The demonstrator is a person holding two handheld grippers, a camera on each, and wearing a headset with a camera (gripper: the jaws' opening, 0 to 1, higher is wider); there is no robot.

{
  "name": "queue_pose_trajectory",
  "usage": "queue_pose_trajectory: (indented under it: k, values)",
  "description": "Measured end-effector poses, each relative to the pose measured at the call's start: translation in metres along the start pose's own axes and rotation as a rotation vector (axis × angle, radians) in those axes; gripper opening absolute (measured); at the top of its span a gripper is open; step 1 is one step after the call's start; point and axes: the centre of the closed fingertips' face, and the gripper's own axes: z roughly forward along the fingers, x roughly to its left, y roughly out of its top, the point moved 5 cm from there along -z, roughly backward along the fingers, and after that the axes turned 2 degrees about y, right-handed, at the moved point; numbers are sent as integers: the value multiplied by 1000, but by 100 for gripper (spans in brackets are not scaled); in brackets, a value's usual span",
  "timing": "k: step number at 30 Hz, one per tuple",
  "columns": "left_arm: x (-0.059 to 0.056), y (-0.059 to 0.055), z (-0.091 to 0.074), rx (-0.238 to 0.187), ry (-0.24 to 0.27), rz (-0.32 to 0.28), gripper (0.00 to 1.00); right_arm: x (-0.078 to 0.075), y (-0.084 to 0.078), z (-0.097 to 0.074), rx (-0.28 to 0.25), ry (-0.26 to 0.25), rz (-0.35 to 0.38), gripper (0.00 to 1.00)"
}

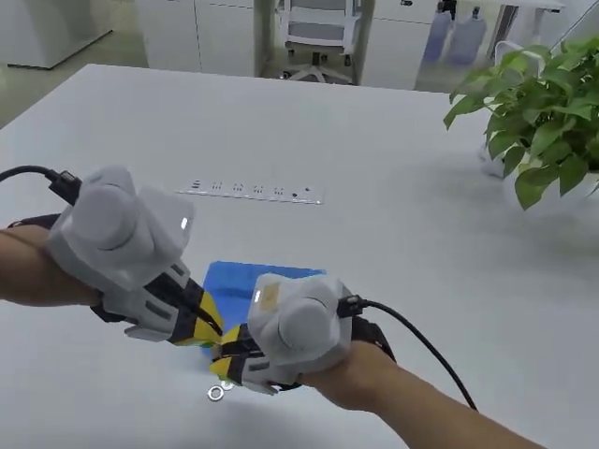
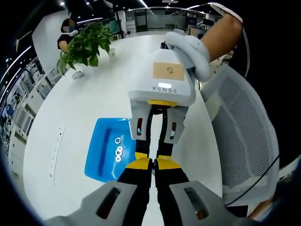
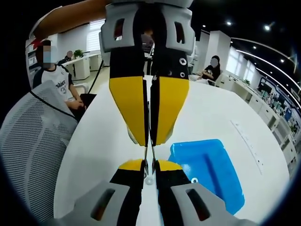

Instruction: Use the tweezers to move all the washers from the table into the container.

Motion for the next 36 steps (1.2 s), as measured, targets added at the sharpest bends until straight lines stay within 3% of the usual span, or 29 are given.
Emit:
queue_pose_trajectory:
  k: [16,28,32,36]
  values:
    - [-11,-18,9,12,-18,-31,6,14,-8,17,6,35,12,11]
    - [-13,-24,18,22,-28,-39,6,16,-17,24,26,51,2,12]
    - [-11,-22,18,8,-27,-47,6,15,-18,24,23,50,6,12]
    - [-10,-21,20,5,-31,-53,6,16,-23,26,50,50,12,12]
